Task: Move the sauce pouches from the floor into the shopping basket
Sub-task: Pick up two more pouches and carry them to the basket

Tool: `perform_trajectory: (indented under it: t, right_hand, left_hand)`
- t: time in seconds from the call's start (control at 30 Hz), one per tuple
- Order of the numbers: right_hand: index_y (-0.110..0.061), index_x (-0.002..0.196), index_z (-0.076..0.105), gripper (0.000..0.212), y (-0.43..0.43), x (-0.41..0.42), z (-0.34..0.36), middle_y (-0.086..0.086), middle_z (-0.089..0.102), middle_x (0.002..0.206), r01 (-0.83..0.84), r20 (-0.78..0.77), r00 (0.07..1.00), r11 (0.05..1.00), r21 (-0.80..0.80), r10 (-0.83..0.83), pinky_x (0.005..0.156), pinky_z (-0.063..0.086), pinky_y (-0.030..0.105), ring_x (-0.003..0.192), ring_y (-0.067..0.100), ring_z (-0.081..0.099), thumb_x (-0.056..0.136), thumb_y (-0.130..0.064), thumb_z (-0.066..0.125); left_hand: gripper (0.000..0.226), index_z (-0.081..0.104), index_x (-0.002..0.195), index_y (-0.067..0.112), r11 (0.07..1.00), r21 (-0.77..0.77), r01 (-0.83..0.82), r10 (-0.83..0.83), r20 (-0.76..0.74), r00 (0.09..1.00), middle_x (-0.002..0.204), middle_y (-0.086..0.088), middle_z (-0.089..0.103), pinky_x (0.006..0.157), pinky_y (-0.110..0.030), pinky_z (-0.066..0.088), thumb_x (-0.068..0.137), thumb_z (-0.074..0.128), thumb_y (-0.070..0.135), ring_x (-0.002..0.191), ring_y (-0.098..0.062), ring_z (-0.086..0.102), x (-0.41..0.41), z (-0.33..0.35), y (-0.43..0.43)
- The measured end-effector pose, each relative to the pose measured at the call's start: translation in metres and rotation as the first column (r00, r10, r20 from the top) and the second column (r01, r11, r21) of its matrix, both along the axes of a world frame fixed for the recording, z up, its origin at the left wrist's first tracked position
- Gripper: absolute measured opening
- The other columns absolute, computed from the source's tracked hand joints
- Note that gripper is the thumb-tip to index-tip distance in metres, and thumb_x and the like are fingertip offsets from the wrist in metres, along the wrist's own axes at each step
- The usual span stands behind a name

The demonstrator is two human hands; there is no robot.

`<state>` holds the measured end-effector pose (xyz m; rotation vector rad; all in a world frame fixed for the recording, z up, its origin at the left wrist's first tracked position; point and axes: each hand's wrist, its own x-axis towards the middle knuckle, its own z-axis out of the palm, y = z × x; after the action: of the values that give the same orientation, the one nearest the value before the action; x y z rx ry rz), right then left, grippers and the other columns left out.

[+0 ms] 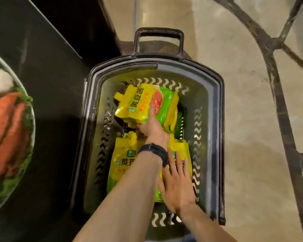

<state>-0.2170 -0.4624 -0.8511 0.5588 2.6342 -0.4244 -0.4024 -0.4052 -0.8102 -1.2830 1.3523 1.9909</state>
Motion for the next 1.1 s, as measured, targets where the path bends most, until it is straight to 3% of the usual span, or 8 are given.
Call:
perform_trajectory:
  t: [0.1,0.2,0.37,0.43,0.53,0.7,0.9,1.1]
  right_hand:
    - [-0.017,0.152,0.031,0.066,-0.004,0.002,-0.011,0.019,0.020,0.161,-0.044,0.029,0.999,0.999,-0.002,0.044,0.116,0.008,0.064,0.149,0.044,-0.001,0.094,-0.048,0.030]
    - [-0.019,0.154,0.023,0.067,-0.002,-0.001,-0.010,0.016,0.019,0.162,0.022,-0.013,1.000,1.000,-0.003,-0.022,0.116,0.014,0.065,0.150,0.041,0.006,0.095,-0.049,0.033]
    - [-0.023,0.157,0.019,0.069,0.003,0.003,-0.001,0.011,0.015,0.164,0.096,-0.071,0.992,0.993,-0.070,-0.101,0.115,0.016,0.058,0.150,0.037,0.014,0.095,-0.048,0.037]
    - [-0.025,0.156,0.021,0.073,0.003,0.002,-0.002,0.010,0.016,0.163,0.098,-0.029,0.994,0.992,-0.085,-0.101,0.113,0.018,0.058,0.150,0.037,0.017,0.092,-0.049,0.043]
    - [-0.026,0.155,0.026,0.076,0.004,0.000,-0.002,0.009,0.018,0.163,0.119,-0.011,0.993,0.988,-0.093,-0.121,0.112,0.019,0.058,0.149,0.035,0.019,0.086,-0.050,0.047]
    - [-0.025,0.152,0.035,0.079,0.003,0.001,-0.006,0.009,0.026,0.161,0.119,-0.071,0.990,0.989,-0.082,-0.125,0.110,0.022,0.059,0.146,0.035,0.028,0.078,-0.049,0.052]
    - [-0.025,0.153,0.032,0.077,-0.002,0.004,-0.017,0.009,0.025,0.161,0.109,-0.091,0.989,0.993,-0.044,-0.113,0.109,0.024,0.060,0.147,0.035,0.026,0.083,-0.053,0.049]
    - [-0.031,0.157,0.017,0.076,-0.001,-0.001,-0.004,0.004,0.005,0.166,0.123,0.006,0.992,0.987,-0.100,-0.123,0.115,0.010,0.058,0.152,0.030,0.006,0.088,-0.053,0.040]
  left_hand:
    - [0.097,0.026,0.153,0.030,0.997,0.076,0.003,-0.006,0.045,0.999,0.151,-0.003,0.046,0.114,-0.054,0.038,0.076,0.086,0.031,0.136,-0.030,0.047,0.001,-0.002,0.027]
    - [0.109,0.005,0.158,0.024,0.955,-0.032,0.296,-0.296,0.013,0.955,0.157,-0.006,0.035,0.119,-0.050,0.030,0.081,0.080,0.038,0.144,-0.031,0.036,-0.001,0.003,0.026]
    - [0.078,0.044,0.141,0.005,0.668,-0.105,0.736,-0.730,0.099,0.677,0.129,-0.008,0.059,0.094,-0.036,0.056,0.083,0.076,0.046,0.117,-0.024,0.060,-0.010,0.020,-0.029]
    - [0.053,0.060,0.120,0.000,0.442,-0.404,0.801,-0.850,0.098,0.518,0.099,-0.005,0.064,0.078,-0.036,0.056,0.092,0.067,0.044,0.094,-0.021,0.063,-0.007,0.024,-0.054]
    - [0.035,0.057,0.118,0.010,0.018,-0.962,0.272,-0.986,0.028,0.164,0.114,-0.007,0.055,0.099,-0.046,0.043,0.096,0.059,0.037,0.114,-0.028,0.049,-0.016,0.012,-0.075]
    - [0.065,0.003,0.158,0.043,-0.363,-0.925,0.111,-0.901,0.319,-0.294,0.168,-0.008,-0.010,0.119,-0.067,-0.002,0.098,0.019,0.063,0.154,-0.031,-0.010,-0.034,-0.017,-0.026]
    - [0.068,-0.006,0.156,0.047,-0.436,-0.900,-0.032,-0.860,0.426,-0.281,0.166,-0.014,-0.018,0.112,-0.076,0.000,0.093,0.010,0.069,0.152,-0.039,-0.017,-0.025,-0.046,-0.008]
    - [0.065,0.005,0.158,0.042,-0.366,-0.927,0.088,-0.871,0.307,-0.384,0.167,-0.010,-0.016,0.116,-0.073,-0.001,0.100,0.033,0.054,0.153,-0.032,-0.019,-0.032,-0.020,-0.040]
